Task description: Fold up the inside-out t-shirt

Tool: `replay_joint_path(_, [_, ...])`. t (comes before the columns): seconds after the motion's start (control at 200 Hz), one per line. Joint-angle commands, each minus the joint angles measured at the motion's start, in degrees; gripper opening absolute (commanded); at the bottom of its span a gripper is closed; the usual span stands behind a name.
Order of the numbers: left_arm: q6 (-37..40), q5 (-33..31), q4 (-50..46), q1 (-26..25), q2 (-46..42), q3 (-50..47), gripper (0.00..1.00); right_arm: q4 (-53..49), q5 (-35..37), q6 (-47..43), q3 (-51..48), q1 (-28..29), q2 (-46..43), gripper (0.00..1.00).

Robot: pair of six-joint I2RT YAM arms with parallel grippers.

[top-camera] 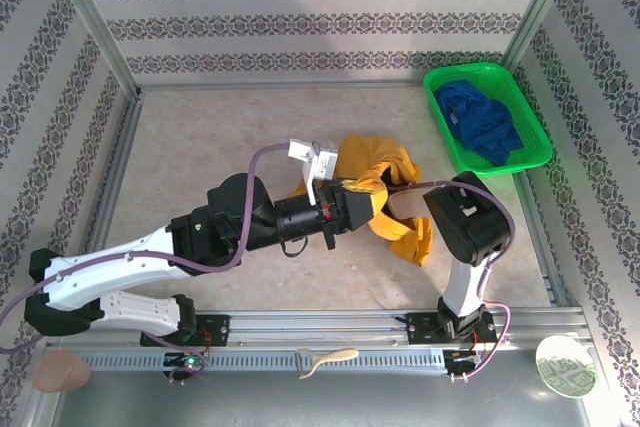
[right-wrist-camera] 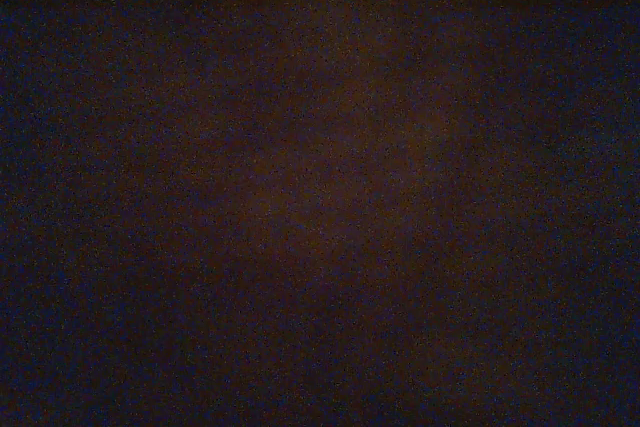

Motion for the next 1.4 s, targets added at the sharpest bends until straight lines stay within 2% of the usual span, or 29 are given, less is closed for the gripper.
replay_joint_path(0.0, [-0.08,5.55,8.86,-0.58,0.56,1.69,0.00,-22.35,3.85,1.89,4.60,0.04,-2.54,0.95])
replay_joint_path(0.135, [-1.08,6.92,10.45,-0.64,2.34,2.16,0.00,-42.12,4.75,8.06,12.48,-0.25,-0.85,0.95])
replay_joint_path(0.275, [-2.90,7.60,12.78,-0.57,3.77,2.07,0.00,-56.11,5.23,13.43,19.29,-0.91,3.44,0.98])
replay_joint_path(0.35, [-3.79,7.73,13.94,-0.64,4.40,2.07,0.00,-60.90,4.39,15.67,21.76,-1.41,5.82,0.98])
replay_joint_path(0.48, [-4.25,8.31,15.10,-0.67,5.23,2.84,0.00,-60.74,0.56,18.19,22.17,-2.21,8.84,0.97])
replay_joint_path(0.535, [-4.04,8.34,15.19,-0.69,5.48,3.17,0.00,-58.32,-1.11,18.58,21.30,-2.38,9.61,0.91])
replay_joint_path(0.605, [-3.65,7.81,15.19,-0.72,5.45,3.21,0.00,-53.61,-2.81,19.04,19.05,-2.44,9.86,0.78])
replay_joint_path(0.784, [-3.81,6.73,16.07,-0.70,5.64,2.36,0.00,-46.22,-4.49,20.12,14.46,-2.68,9.60,0.28])
replay_joint_path(0.909, [-4.12,6.18,16.32,-0.66,5.80,1.80,0.00,-39.84,-5.73,19.97,10.89,-3.28,9.08,0.00])
replay_joint_path(1.024, [-4.29,5.19,16.85,-0.69,5.68,0.85,0.00,-28.47,-7.14,16.41,6.85,-4.15,7.96,0.00])
replay_joint_path(1.114, [-4.08,4.17,17.05,-0.60,5.55,0.25,0.00,-17.82,-10.82,8.81,5.42,-4.94,7.01,0.00])
replay_joint_path(1.244, [-3.81,3.67,17.33,-0.56,5.71,-0.08,0.00,2.58,-23.20,-3.84,3.67,-5.39,5.80,0.00])
replay_joint_path(1.334, [-3.81,3.64,17.78,-0.36,5.79,-0.51,0.00,11.49,-34.20,-9.79,3.99,-5.46,4.44,0.00])
replay_joint_path(1.394, [-3.94,3.61,18.07,-0.26,5.76,-0.81,0.00,13.77,-38.42,-12.17,3.97,-5.06,2.65,0.00])
